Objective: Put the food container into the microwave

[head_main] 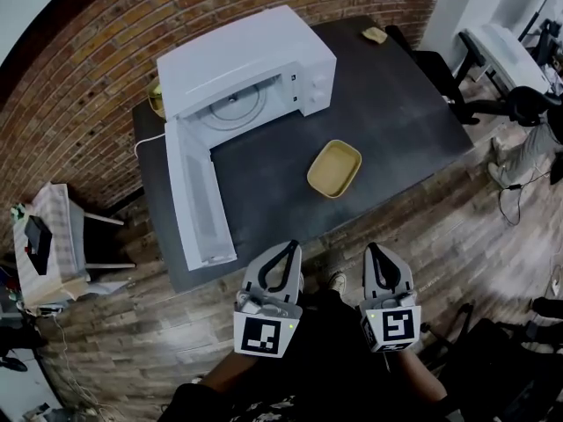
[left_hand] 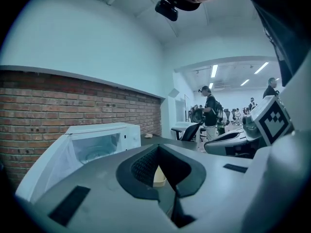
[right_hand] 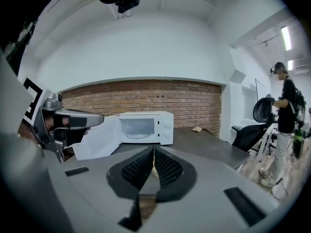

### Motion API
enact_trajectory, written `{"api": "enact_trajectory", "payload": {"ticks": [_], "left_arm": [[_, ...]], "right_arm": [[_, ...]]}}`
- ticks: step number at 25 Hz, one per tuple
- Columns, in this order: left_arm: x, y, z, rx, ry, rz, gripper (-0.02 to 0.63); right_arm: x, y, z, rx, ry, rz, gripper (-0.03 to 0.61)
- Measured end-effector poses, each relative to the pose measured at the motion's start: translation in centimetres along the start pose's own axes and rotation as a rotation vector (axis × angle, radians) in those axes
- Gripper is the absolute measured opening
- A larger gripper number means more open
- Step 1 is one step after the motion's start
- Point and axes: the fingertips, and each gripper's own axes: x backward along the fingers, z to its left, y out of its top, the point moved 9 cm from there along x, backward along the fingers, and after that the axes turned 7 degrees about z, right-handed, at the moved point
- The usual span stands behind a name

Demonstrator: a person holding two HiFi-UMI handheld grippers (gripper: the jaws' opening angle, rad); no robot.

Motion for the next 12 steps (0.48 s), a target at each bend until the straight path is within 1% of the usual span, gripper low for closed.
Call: {"api": "enact_trajectory", "payload": {"ticks": [3, 7, 12], "left_arm": [[-1.0, 0.2, -0.5, 0.026, 0.045, 0.005, 0.000], [-1.8, 1.0, -1.8, -0.011, 0.076, 0.002, -0.002], [-2.3, 1.1, -4.0, -0.036, 0.104, 0.020, -0.001]], "right_arm": [[0.0, -0.3, -1.8, 0.000, 0.010, -0.006, 0.064], [0.7, -1.5, -4.6, -0.035, 0.007, 0.019, 0.064], [0.6, -1.8, -6.8, -0.022, 0.040, -0.008, 0.064]]}}
